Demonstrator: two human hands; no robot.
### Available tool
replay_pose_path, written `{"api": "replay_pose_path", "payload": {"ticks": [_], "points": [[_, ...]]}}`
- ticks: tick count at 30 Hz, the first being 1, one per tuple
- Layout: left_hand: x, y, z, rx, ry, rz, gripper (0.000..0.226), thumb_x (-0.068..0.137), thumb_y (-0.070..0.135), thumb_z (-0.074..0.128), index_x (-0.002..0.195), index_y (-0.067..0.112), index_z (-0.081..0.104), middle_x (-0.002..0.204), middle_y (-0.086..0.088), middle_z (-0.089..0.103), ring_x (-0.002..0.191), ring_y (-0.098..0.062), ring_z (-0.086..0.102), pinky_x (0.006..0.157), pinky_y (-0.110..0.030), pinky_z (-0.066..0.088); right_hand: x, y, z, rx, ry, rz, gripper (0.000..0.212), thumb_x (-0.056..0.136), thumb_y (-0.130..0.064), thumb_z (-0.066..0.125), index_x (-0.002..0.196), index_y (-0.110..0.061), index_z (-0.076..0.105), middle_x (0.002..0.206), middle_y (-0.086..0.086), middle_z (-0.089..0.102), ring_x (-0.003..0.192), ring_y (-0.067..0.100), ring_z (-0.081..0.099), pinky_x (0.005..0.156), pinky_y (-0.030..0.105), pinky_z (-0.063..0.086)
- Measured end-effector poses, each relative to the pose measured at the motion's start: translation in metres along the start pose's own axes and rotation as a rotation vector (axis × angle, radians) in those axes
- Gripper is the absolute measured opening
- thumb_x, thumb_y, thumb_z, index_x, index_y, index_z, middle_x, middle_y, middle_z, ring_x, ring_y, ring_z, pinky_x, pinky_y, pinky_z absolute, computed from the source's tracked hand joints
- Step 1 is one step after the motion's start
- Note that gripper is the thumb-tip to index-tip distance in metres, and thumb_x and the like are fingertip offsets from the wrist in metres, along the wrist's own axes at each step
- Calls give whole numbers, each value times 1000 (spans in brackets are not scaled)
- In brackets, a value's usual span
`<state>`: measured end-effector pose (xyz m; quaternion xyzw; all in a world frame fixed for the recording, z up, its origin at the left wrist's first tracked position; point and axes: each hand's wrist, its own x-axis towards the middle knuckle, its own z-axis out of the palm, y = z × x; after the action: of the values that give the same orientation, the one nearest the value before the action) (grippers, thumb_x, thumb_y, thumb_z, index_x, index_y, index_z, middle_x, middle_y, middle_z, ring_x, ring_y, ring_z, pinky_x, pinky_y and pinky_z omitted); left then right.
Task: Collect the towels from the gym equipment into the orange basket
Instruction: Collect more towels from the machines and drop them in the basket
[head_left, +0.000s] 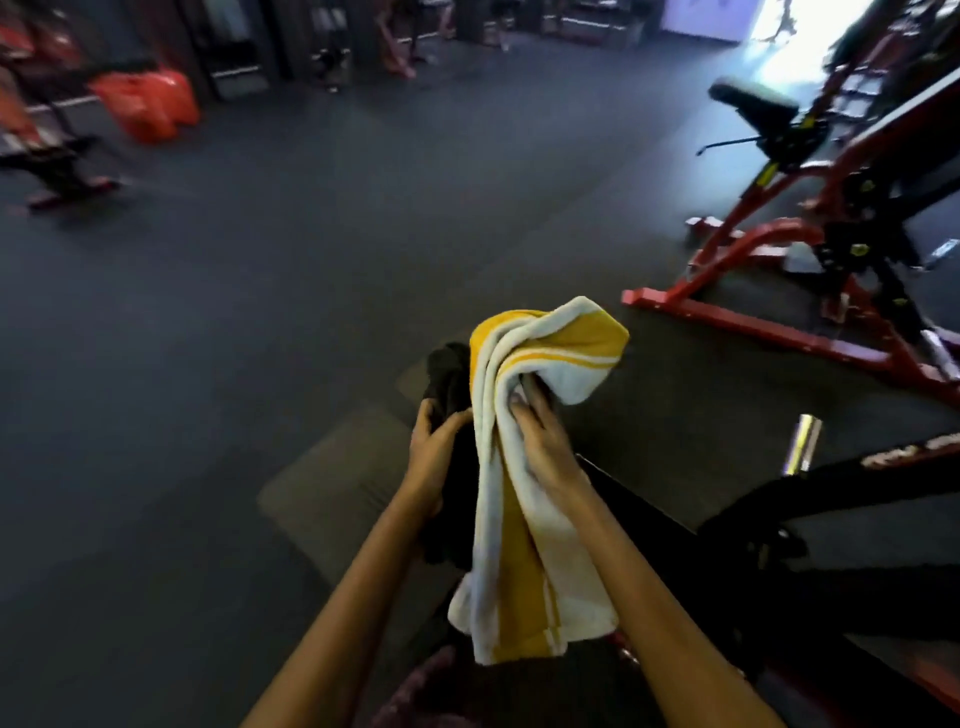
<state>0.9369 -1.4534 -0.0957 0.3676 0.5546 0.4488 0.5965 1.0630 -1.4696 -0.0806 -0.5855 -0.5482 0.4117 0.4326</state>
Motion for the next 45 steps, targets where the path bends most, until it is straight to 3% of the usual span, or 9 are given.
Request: {"api": "replay_pose_path", "payload": {"ticks": [6,11,15,21,24,28,31,36,45], "points": [[-2,11,-75,-159,220,-54,118,61,57,79,148,6,15,147,-15,38,126,-29,50,99,-45,48,28,-29,89,-479,-194,-155,54,93,-35,48,144,-23,34,152,4,31,138,28,28,112,46,26],[7,15,-157,-209,479,-156,105,79,38,72,150,9,1,151,-17,28,129,-32,45,94,-43,49,41,-47,179,-536,-404,-225,56,92,-34,50,145,-25,32,154,0,27,141,27,19,114,50,20],[9,15,-249,-210,632,-157,87,83,36,67,148,6,17,145,-17,37,126,-32,47,92,-43,48,41,-65,264,-423,-551,-249,57,76,-42,45,130,-23,51,138,3,48,128,25,37,107,43,31],[13,12,-359,-35,714,-69,29,84,28,67,100,12,48,102,-11,60,89,-21,59,68,-30,49,52,-91,388,-267,-133,-216,63,77,-63,49,82,-6,75,96,14,71,100,32,61,91,44,46],[15,15,-399,-13,751,-71,22,84,26,66,85,14,48,82,-2,57,78,-16,57,60,-26,46,53,-111,448,-402,22,-347,70,60,-63,69,92,-1,67,104,21,63,105,42,55,88,48,42],[23,16,-448,-112,776,-132,20,88,26,62,83,10,52,79,-3,56,71,-12,54,63,-26,46,85,-129,503,-476,-373,-415,86,57,-70,66,120,-12,56,127,9,52,123,32,46,98,50,38],[32,22,-479,-307,825,-156,12,90,24,59,86,13,55,94,-6,61,82,-19,60,71,-31,50,114,-120,529,-411,-584,-254,78,66,-66,68,129,-25,50,136,4,47,129,26,44,107,49,35],[61,37,-529,-445,884,-104,43,92,24,56,133,10,49,126,-12,59,115,-31,58,96,-42,49,139,-102,558,-61,-986,556,111,60,-61,76,147,-30,15,145,8,39,125,31,46,107,47,39],[143,85,-633,-372,932,-81,47,93,34,51,134,11,48,128,-13,58,110,-29,58,88,-39,49,214,-144,662,69,-1030,496,115,51,-41,84,145,-30,20,139,7,44,119,28,48,105,48,41]]}}
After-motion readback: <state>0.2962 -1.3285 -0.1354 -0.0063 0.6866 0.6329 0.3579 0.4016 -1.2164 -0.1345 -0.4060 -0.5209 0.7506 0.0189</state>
